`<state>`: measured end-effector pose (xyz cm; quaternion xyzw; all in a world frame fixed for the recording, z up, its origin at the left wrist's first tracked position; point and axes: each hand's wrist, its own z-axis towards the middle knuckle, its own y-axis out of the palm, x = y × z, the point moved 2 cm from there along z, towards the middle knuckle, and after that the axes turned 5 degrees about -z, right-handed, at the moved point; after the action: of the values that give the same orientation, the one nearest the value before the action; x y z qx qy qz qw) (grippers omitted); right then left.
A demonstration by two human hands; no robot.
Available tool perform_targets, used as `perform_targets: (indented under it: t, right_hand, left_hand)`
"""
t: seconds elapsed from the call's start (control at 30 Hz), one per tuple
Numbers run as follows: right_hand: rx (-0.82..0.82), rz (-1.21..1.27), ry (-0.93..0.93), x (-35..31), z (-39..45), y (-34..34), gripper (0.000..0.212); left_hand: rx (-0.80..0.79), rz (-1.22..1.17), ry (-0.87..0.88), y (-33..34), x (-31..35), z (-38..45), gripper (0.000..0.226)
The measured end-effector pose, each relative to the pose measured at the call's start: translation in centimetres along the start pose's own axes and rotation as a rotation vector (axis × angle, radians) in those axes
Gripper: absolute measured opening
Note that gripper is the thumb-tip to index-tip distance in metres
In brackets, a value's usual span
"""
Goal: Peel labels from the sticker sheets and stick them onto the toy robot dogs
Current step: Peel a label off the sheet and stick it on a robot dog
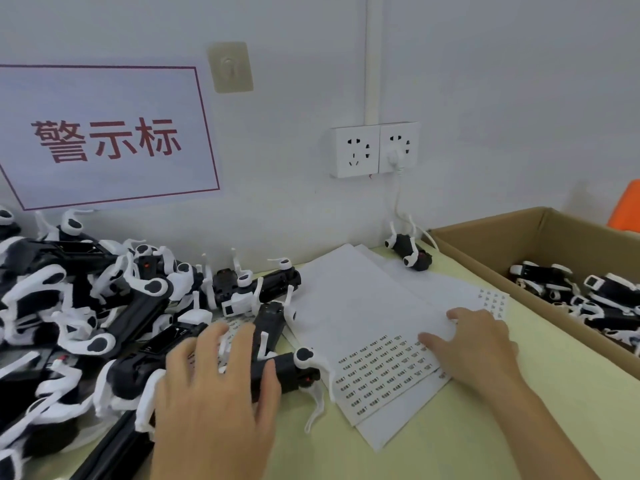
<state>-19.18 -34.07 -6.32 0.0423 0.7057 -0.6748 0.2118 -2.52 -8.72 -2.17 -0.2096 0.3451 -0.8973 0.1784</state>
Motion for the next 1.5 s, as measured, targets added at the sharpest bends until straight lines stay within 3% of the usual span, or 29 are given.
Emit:
perform_targets:
  t: [0.13,0.3,0.37,0.53,0.63,0.73,0.87,0.97,1.07,1.23,1.5]
  right_hand:
    - [0.023,0.141,0.017,0.2,-0.1,-0.2,0.073]
    - [0.153,0.275,-0.02,-0.4,-0.8,-0.8,0.052]
    - [0.194,0.324,-0.071,-0.5,-0.8,-0.8,0.043]
    - [0.181,0.749,-0.067,-0.5,-0.5,-0.7,0.03]
    - [0.055,1.047,0.043,-0.8,-0.3,-0.1,0.032]
    - [-0.105,1.215,0.044,-1.3,-0.9,0.3,0.021]
    - [-0.262,1.0,0.004,-1.1,-1.6,0.5,0.025]
    - [-0.295,0.936,-0.035,-0.6,-1.6,0.2,0.017]
    - [-0.33,1.036,-0.063,-0.5,-1.8,0.0,0.008]
    - [-0.433,1.292,-0.138,-1.0,-1.9,-0.3,0.018]
    - [-0.342,1.378,-0.122,-1.4,-2.5,-0.1,0.017]
  left_hand:
    - [0.039,-0.047,0.179,0.1,4.4,1.0,0.047]
    - [-0.258,-0.202,0.366,3.4,10.9,1.4,0.068]
    - [-0.354,-0.255,0.358,5.7,12.8,0.7,0.076]
    - [-0.506,-0.516,0.09,10.7,13.7,-1.1,0.058]
    - [-0.404,-0.639,-0.037,12.2,12.2,-1.0,0.055]
    - [-0.426,-0.715,-0.124,12.5,11.8,-0.6,0.053]
    - [-0.463,-0.764,-0.197,12.6,11.3,-0.4,0.052]
    - [-0.446,-0.833,-0.22,12.4,11.4,-0.4,0.044]
    - [-0.401,-0.875,-0.252,11.7,11.7,0.0,0.025]
    - [-0.289,-0.943,-0.273,11.7,11.1,0.7,0.018]
    - [-0.223,-1.02,-0.313,11.9,10.5,1.2,0.003]
